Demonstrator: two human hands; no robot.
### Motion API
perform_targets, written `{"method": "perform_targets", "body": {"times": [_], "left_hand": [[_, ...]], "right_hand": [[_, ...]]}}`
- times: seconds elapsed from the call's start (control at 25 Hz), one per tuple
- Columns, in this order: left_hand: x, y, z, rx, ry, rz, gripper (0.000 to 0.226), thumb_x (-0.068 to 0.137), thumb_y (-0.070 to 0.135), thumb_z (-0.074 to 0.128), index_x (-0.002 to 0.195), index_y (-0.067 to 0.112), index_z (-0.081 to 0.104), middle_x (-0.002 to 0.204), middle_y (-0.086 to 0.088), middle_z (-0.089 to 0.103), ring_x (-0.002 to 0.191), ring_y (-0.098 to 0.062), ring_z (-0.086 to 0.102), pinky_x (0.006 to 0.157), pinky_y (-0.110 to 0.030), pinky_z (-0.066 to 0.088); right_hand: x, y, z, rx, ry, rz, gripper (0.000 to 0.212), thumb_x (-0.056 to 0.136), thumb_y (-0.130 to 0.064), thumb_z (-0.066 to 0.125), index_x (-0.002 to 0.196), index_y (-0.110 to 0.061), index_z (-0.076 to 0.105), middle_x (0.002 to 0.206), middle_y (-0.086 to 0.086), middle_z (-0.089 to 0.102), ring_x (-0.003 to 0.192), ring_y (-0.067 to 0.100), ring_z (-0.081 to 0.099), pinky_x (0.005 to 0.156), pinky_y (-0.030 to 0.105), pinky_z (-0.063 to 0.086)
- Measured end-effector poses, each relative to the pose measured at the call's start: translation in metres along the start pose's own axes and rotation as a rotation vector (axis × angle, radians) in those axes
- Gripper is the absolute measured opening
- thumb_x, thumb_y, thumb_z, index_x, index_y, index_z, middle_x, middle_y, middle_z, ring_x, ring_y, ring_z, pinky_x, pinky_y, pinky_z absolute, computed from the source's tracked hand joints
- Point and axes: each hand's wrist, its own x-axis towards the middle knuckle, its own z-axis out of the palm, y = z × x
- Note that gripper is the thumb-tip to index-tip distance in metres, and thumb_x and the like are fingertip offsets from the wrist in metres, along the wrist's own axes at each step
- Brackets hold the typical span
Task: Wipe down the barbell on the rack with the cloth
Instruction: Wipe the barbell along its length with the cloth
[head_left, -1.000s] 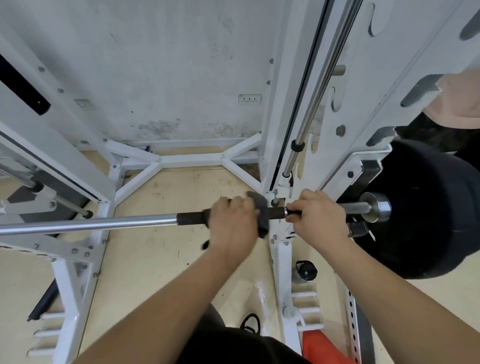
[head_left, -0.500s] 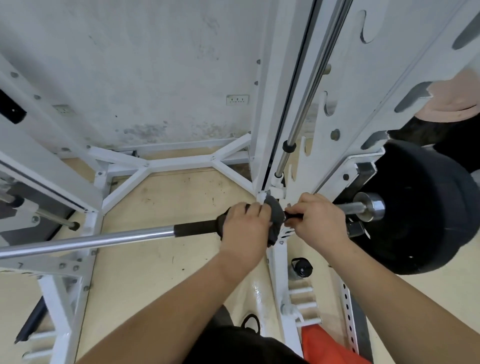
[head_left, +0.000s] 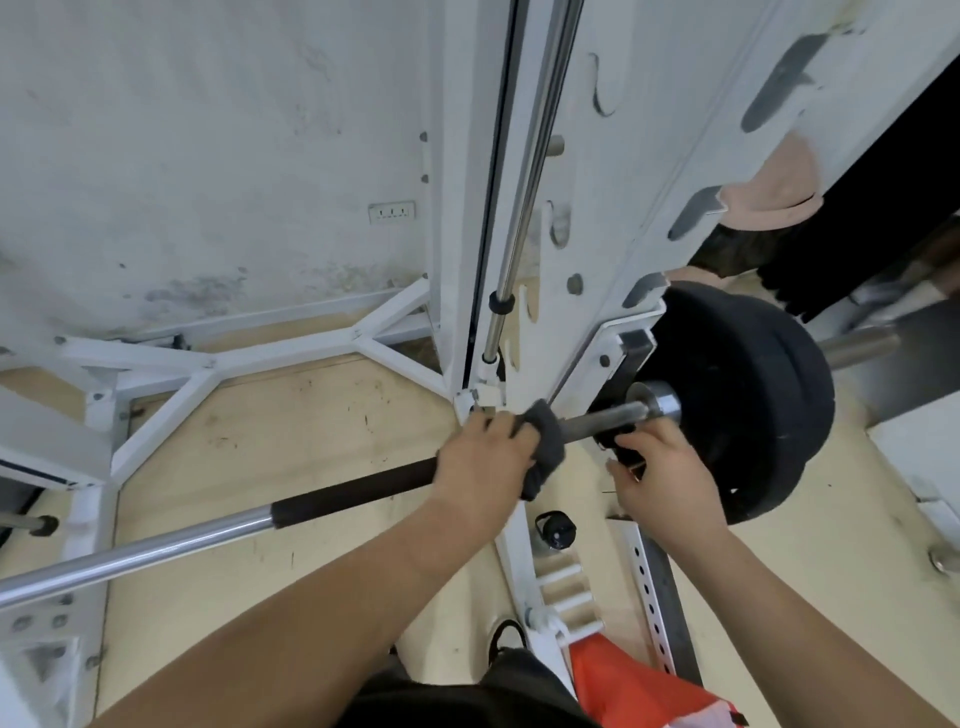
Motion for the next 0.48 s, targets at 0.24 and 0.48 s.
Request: {"method": "perform_targets", "body": {"times": [0.24,0.48], "left_hand": [[0.021,0.032,0.015,-0.038,0.061,0.036,0.044,0.089,0.022,0.072,0.131,0.024,0.059,0.121,-0.007,0.062,0.102,-0.035,0.058,0.075,-0.045,0.055],[0.004,0.021,0.001,0.005,0.067,-0.151,0.022,0.097,0.025,0.060,0.119,0.023,0.064,0.112,-0.003,0.063,0.101,-0.033,0.055,0.077,-0.045,0.053]], "right_hand": [[0.023,0.012,-0.004,0.039,-0.055,-0.124,0.014,0.076,-0.025,0.081,0.089,-0.020,0.084,0.100,-0.005,0.067,0.090,0.023,0.070,0.067,0.033,0.056],[0.025,0.012,-0.013,0.073,-0.112,-0.132,0.019,0.083,-0.028,0.075,0.098,-0.020,0.083,0.107,-0.007,0.063,0.098,0.019,0.066,0.070,0.027,0.048]]}}
